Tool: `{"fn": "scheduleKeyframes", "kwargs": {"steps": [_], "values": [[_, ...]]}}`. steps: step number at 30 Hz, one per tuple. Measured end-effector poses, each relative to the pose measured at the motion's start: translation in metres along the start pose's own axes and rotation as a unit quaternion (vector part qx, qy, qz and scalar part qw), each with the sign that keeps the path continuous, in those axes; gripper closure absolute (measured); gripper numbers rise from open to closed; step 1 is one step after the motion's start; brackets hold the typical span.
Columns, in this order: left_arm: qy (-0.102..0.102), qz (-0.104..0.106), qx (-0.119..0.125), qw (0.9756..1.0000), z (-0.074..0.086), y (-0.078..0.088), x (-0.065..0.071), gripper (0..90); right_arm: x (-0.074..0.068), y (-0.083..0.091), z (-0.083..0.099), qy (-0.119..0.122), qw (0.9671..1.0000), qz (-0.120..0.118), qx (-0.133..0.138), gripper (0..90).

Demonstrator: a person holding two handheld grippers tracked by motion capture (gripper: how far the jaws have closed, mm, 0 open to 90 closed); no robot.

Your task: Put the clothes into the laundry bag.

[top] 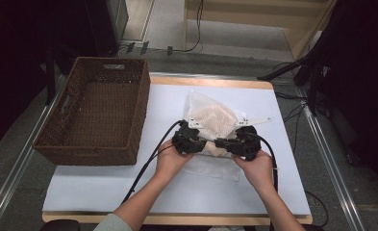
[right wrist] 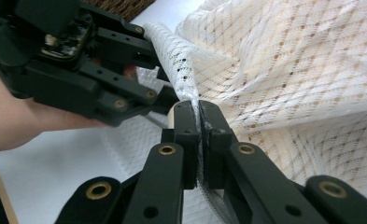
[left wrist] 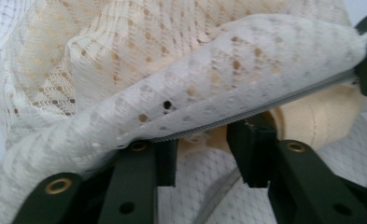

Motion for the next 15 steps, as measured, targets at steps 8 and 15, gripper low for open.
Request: {"fn": "scheduleKeyframes", "kwargs": {"steps": [8,15], "values": [[0.003,0.018,-0.001,0.9998,-0.002,0.018,0.004,52.4,-0.002,0.001,-0.001,0.005,1.0000,0.000,0.000,87.8],[-0.007,0.035,-0.001,0.9994,-0.003,0.039,0.013,50.3,-0.002,0.000,-0.001,0.003,1.0000,0.000,0.000,87.9]]}}
Point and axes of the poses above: each handheld gripper's, and its own axes: y roughly backward along the jaws, z roughly out of its underside, x roughly to its right, the point moved 1 cm from there along -y, roughly forward along the jaws, and after that the axes turned 13 degrees about x, right-handed, at the moved point
